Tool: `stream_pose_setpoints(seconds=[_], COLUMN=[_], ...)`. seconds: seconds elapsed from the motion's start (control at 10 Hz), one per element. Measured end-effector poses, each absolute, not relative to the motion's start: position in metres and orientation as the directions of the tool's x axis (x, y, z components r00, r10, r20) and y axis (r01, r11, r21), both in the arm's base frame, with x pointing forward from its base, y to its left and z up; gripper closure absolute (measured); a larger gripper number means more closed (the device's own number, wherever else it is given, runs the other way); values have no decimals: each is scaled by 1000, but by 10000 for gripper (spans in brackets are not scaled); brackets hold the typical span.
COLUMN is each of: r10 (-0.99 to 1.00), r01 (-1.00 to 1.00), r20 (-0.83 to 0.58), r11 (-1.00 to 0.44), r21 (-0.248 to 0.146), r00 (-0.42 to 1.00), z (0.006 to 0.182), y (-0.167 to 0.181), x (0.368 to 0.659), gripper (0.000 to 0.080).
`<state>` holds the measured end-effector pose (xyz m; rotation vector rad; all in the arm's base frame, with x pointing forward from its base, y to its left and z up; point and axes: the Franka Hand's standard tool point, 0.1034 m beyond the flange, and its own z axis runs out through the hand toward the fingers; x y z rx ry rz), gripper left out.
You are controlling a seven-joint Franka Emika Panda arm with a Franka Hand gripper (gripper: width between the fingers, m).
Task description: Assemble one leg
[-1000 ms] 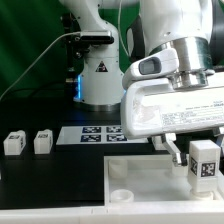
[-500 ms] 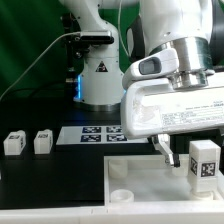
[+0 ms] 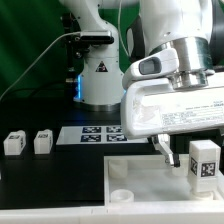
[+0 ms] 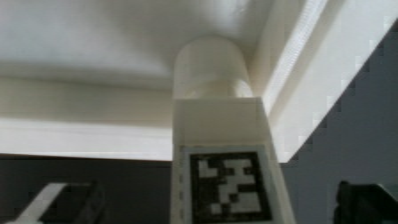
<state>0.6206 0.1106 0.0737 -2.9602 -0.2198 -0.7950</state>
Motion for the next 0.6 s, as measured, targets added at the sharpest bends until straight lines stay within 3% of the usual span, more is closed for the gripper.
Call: stream_pose_setpoints(seconds=[0.3,0.6], r10=[125,134], r01=[152,144], r20=[412,121], r11=[-988,-987], r21=[-34,-70], r00=[902,983], z=[102,114], y=[104,109], x=[616,611], gripper=[151,151])
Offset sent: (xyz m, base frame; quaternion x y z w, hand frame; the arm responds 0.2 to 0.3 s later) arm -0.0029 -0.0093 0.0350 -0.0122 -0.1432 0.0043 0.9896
